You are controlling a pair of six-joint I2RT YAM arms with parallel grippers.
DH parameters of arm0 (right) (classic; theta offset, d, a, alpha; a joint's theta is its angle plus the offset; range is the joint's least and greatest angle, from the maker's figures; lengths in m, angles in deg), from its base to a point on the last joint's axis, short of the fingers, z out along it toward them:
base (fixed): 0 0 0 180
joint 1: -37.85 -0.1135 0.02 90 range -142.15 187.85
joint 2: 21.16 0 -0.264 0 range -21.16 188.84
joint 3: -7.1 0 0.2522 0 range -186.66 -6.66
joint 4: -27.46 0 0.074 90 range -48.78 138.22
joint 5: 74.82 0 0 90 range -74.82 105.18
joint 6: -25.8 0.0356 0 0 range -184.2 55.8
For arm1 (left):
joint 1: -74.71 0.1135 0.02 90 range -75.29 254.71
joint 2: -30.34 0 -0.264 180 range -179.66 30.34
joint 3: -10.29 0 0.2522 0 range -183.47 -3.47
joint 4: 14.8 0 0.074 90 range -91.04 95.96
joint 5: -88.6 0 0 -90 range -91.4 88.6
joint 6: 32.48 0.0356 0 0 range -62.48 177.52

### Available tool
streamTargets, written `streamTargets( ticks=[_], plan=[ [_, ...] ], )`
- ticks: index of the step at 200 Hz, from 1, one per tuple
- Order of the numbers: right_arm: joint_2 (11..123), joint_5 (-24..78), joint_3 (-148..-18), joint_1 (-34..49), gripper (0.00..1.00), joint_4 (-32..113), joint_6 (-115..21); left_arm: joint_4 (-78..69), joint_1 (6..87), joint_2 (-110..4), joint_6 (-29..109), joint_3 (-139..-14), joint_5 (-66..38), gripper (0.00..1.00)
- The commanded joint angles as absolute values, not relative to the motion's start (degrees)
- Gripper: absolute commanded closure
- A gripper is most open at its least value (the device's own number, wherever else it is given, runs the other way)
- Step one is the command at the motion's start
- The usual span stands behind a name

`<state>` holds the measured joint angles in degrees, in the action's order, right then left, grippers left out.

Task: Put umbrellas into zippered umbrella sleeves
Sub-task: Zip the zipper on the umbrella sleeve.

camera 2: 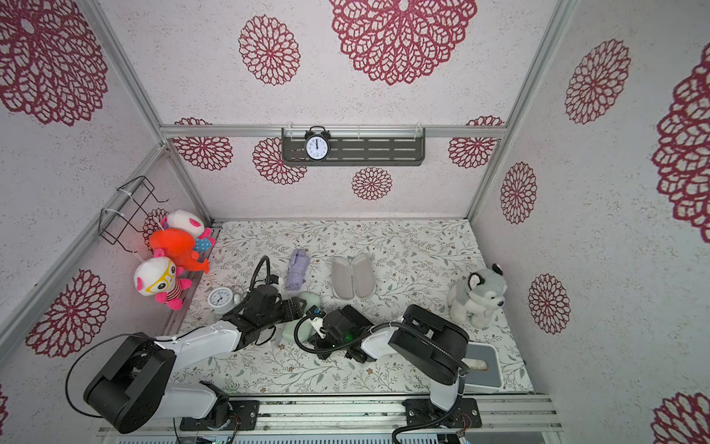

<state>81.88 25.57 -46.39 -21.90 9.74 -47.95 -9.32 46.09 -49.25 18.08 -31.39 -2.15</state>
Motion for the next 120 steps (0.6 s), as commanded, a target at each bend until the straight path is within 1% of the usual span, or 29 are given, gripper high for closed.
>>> streamTargets(
  ticks=[1,5,18,30,51,89,120],
  plan=[
    [81.08,25.17,-45.99,-21.55,1.0,11.17,-50.45,-10.82,45.66,-50.05,19.19,-30.62,-3.96,0.21],
    [81.17,25.01,-46.12,-21.6,1.0,11.52,-50.58,-12.24,45.54,-50.57,18.73,-30.12,-4.8,0.22],
    [81.19,24.83,-46.15,-21.69,1.0,12.04,-50.89,-13.08,44.68,-51.85,17.79,-29.22,-4.91,0.29],
    [80.56,24.78,-45.47,-21.86,1.0,11.72,-50.71,-13.19,44.13,-52.23,17.06,-28.01,-4.32,0.32],
    [79.14,22.88,-44.76,-22.9,1.0,12.24,-50.6,-12.63,43.69,-52.27,15.49,-26.05,-2.87,0.45],
    [79.47,19.67,-45.16,-25.8,1.0,12.92,-49.58,-8.54,41.04,-52.47,13.28,-24.81,0.94,0.5],
    [79.28,17.54,-45.04,-28.97,1.0,12.48,-48.2,-11.44,40.26,-55.47,10.86,-22.45,2.18,0.55]
  ],
)
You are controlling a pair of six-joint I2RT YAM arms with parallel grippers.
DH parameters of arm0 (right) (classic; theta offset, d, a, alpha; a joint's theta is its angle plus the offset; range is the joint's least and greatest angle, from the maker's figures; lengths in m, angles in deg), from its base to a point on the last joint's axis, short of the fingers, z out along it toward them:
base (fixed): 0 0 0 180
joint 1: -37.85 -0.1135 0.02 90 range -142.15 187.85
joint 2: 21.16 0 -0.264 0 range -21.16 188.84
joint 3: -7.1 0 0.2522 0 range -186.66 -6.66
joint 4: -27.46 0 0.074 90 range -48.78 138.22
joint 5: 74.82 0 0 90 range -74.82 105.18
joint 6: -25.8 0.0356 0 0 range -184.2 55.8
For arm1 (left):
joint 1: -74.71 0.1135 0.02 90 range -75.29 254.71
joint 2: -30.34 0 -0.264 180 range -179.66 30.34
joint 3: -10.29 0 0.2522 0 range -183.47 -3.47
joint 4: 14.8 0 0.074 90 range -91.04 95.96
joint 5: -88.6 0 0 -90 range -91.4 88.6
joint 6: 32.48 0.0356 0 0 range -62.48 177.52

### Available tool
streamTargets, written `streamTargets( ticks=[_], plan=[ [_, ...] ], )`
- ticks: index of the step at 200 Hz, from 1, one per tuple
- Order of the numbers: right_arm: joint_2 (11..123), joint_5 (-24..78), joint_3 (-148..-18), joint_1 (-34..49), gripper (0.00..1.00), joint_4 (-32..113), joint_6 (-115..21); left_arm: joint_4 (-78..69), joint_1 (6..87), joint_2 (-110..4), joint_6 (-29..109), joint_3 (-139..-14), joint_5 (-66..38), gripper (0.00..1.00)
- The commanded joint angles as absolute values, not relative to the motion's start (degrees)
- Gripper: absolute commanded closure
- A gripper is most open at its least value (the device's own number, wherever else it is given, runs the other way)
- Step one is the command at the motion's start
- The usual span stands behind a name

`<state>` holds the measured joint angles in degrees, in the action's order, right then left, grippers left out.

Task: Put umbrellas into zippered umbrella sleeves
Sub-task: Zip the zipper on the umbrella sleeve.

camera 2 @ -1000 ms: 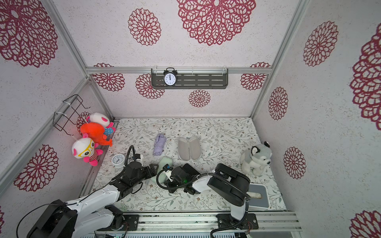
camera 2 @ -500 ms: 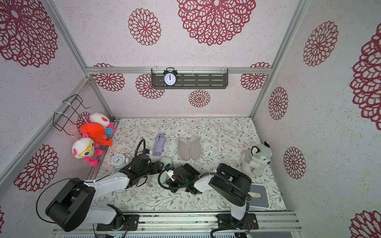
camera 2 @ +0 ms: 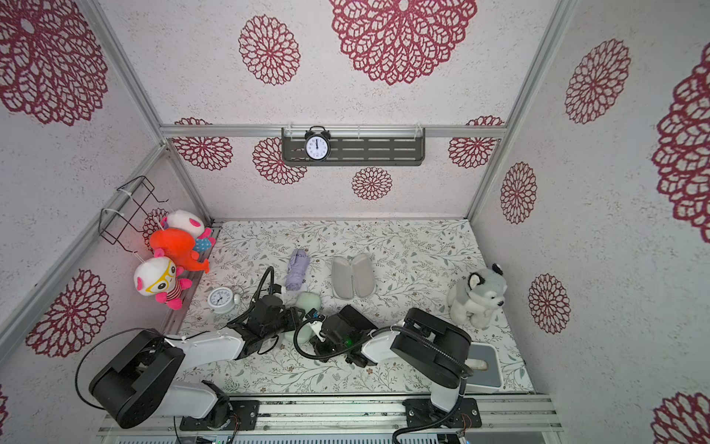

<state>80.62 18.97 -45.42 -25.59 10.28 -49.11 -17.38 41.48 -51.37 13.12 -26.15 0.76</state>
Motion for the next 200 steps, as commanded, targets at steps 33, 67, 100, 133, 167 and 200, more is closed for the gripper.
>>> streamTargets(
  ticks=[33,67,100,133,167,200],
  plan=[
    [80.24,15.2,-47.58,-33.48,1.0,14.12,-46.86,-16.08,39.7,-58.23,8.98,-21.51,0.51,0.57],
    [78.43,14.74,-47.09,-34.52,1.0,12.84,-44.01,-17.87,39.56,-59.49,8.26,-20.81,0.25,0.58],
    [83.78,14.83,-51.1,-36.65,1.0,5.79,-40.24,-20.67,38.57,-56.15,3.89,-18.46,0.82,0.59],
    [87.58,13.05,-54.68,-38.73,1.0,-0.92,-36.67,-16.04,36.75,-49.81,1.09,-16.83,5.18,0.62],
    [89.66,8.52,-57.98,-39.15,1.0,-1.96,-35.91,-19.74,36.06,-45.7,-3.09,-12.67,4.52,0.65],
    [86.39,7.41,-51.57,-37.71,1.0,-1.38,-34.54,-12.56,35.89,-36.73,-3.11,-9.97,6.69,0.65]
  ],
)
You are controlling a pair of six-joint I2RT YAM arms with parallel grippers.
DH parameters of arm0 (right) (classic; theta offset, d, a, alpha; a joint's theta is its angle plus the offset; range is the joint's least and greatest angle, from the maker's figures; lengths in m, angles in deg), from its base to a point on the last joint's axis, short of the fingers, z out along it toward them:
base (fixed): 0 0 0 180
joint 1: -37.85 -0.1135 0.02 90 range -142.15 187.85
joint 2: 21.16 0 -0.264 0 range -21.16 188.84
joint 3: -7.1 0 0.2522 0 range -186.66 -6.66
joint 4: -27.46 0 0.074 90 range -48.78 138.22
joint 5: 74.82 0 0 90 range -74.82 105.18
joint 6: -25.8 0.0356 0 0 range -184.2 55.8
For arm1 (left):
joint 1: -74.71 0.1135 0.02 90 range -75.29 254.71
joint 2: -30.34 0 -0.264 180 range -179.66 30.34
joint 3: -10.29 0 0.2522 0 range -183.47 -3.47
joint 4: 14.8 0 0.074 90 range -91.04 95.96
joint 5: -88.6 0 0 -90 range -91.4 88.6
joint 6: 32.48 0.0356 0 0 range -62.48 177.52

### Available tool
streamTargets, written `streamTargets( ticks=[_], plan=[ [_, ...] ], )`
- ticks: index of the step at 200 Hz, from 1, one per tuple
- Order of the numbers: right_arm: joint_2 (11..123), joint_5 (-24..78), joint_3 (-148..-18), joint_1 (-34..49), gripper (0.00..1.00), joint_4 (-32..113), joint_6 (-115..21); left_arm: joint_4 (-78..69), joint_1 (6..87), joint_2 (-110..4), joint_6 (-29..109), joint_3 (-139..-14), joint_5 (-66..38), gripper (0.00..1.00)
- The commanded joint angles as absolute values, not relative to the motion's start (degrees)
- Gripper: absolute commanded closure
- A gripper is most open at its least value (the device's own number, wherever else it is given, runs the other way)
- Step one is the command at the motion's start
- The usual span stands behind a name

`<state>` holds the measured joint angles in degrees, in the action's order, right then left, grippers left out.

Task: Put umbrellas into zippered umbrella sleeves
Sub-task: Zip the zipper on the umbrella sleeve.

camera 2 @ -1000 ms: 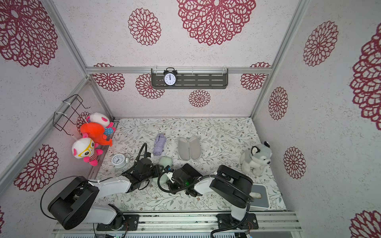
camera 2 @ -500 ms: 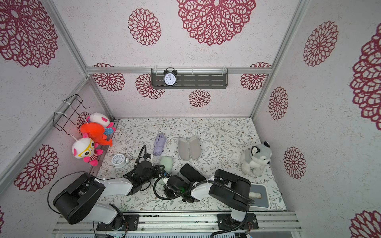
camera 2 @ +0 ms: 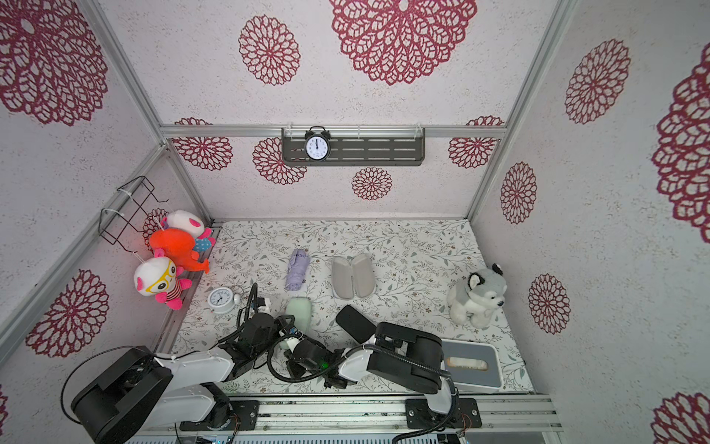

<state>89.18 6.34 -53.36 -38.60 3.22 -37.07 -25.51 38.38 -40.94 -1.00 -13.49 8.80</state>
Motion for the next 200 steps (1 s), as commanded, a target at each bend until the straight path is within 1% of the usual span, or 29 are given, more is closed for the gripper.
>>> streamTargets(
  ticks=[1,20,27,38,43,51,61,71,76,85,96,103,114,120,131,136,147,163,178,191,200],
  plan=[
    [86.27,7.43,-51.31,-37.68,1.0,-1.13,-34.56,-12.29,35.88,-36.28,-3.12,-9.93,6.73,0.65],
    [83.5,8.6,-47.3,-36.64,1.0,3.44,-35.54,-6.79,35.32,-27.95,-4.19,-8.79,6.81,0.63],
    [82.29,9.13,-45.47,-35.89,1.0,4.17,-36.13,-4.38,35.15,-24.7,-4.56,-8.68,6.74,0.6],
    [80.57,11.07,-42.7,-34.7,1.0,6.08,-37.68,-0.15,34.82,-19.7,-4.58,-8.74,6.6,0.52],
    [80.0,11.68,-41.82,-33.94,1.0,7.18,-38.25,1.91,34.68,-16.85,-4.37,-8.88,6.9,0.47],
    [79.44,13.33,-40.85,-33.22,1.0,8.58,-40.23,5.08,34.63,-12.92,-3.53,-9.34,7.65,0.36],
    [79.21,14.03,-40.37,-32.26,1.0,10.57,-41.93,8.66,34.63,-8.67,-2.14,-10.06,9.18,0.27],
    [79.66,14.46,-40.47,-31.78,1.0,12.0,-43.38,11.6,34.71,-5.53,0.68,-11.66,11.58,0.21],
    [79.93,14.56,-40.73,-29.87,1.0,12.77,-43.81,12.91,34.69,-4.64,2.26,-12.88,13.24,0.2],
    [80.38,14.74,-41.0,-28.86,1.0,13.01,-44.48,14.01,34.75,-4.01,4.89,-15.02,15.91,0.18],
    [80.35,15.29,-41.11,-27.97,1.0,12.81,-45.17,12.49,34.86,-5.24,7.98,-17.04,18.97,0.17],
    [80.05,15.32,-41.03,-27.52,1.0,12.38,-45.44,10.96,34.95,-6.94,9.93,-18.43,21.25,0.13],
    [79.3,15.47,-40.66,-27.12,1.0,11.38,-45.96,7.88,35.92,-11.93,13.59,-20.58,23.85,0.1],
    [79.03,15.68,-40.65,-26.98,1.0,11.19,-46.26,6.13,37.5,-15.43,15.28,-22.12,22.12,0.1],
    [78.9,15.98,-41.22,-26.84,1.0,11.95,-47.4,1.02,40.36,-21.76,18.74,-24.6,14.22,0.12],
    [78.99,16.21,-41.56,-26.84,1.0,12.39,-47.69,-1.85,40.68,-24.81,19.7,-25.14,13.0,0.12],
    [79.25,16.49,-42.35,-26.67,1.0,13.36,-48.65,-6.45,40.88,-31.37,22.14,-26.42,12.74,0.14],
    [79.13,16.93,-42.74,-26.67,1.0,13.86,-49.66,-1.86,41.4,-39.15,24.23,-30.97,16.51,0.15],
    [78.88,16.3,-42.62,-26.58,1.0,13.88,-49.93,0.41,42.11,-42.55,23.96,-32.02,22.36,0.15],
    [78.77,16.03,-42.28,-26.53,1.0,13.65,-49.79,-1.07,45.16,-42.97,23.11,-30.24,18.74,0.17],
    [78.53,16.32,-41.92,-26.5,1.0,13.06,-49.88,-3.43,45.78,-41.64,22.79,-28.21,18.86,0.18]
  ],
)
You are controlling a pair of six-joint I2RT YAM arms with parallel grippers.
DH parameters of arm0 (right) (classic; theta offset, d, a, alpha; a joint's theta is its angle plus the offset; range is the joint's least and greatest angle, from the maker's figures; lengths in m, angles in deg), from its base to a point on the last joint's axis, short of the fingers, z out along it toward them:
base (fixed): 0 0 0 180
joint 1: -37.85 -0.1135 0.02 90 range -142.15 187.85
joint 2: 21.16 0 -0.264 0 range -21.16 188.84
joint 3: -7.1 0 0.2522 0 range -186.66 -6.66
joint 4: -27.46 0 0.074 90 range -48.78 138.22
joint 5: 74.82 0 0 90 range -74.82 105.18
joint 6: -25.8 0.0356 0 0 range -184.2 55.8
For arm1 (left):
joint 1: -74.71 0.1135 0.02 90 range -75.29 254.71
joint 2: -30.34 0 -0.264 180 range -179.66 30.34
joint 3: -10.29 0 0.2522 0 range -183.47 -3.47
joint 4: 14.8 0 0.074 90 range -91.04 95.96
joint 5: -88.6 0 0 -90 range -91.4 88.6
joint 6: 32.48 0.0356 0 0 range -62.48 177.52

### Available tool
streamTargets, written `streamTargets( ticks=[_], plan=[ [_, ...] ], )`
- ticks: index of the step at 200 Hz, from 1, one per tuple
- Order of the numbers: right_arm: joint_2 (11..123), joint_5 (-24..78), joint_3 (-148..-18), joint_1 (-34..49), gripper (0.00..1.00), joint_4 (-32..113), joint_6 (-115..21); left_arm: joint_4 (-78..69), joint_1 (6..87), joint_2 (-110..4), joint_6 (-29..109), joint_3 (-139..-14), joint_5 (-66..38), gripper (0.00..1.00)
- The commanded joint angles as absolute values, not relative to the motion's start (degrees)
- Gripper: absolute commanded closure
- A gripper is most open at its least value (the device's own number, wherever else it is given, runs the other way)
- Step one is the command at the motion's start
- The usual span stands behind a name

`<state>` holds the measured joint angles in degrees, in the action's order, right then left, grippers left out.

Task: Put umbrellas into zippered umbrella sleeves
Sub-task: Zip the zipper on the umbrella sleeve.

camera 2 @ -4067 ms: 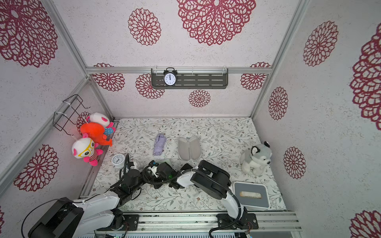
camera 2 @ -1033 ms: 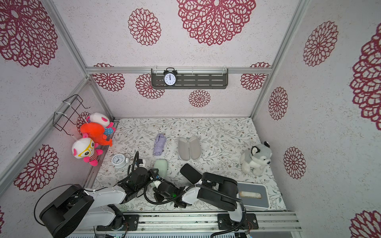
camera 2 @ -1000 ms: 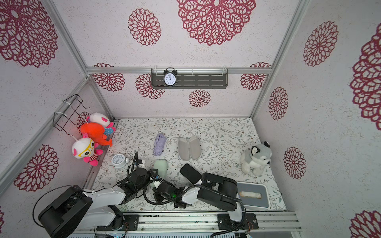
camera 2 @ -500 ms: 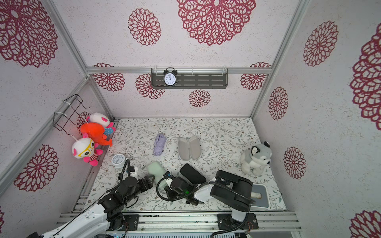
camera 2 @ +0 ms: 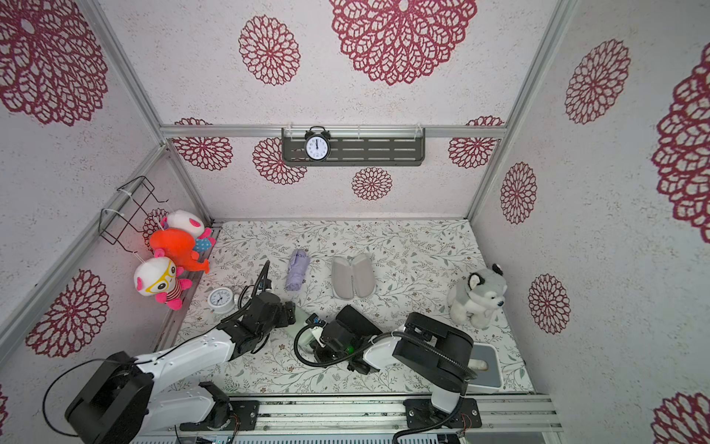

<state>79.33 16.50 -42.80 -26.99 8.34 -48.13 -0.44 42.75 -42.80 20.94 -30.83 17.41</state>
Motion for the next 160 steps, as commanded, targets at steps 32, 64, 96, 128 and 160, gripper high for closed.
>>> streamTargets(
  ticks=[32,64,96,128,160],
  plan=[
    [78.5,17.86,-40.81,-26.49,1.0,10.36,-49.29,-4.93,46.5,-39.29,24.1,-27.29,17.0,0.15],
    [79.25,17.94,-40.5,-26.49,1.0,9.32,-49.97,-17.29,48.33,-45.27,27.01,-26.18,4.1,0.13],
    [80.05,18.05,-40.82,-26.4,1.0,9.07,-50.23,-21.0,51.96,-49.56,26.81,-27.09,-1.57,0.17],
    [79.88,16.01,-41.16,-26.48,1.0,9.54,-49.03,-22.96,51.74,-53.5,25.54,-25.63,-1.66,0.24],
    [79.81,9.36,-40.76,-27.95,1.0,9.52,-44.7,-26.56,51.51,-58.78,20.56,-22.02,-1.4,0.44]
  ],
)
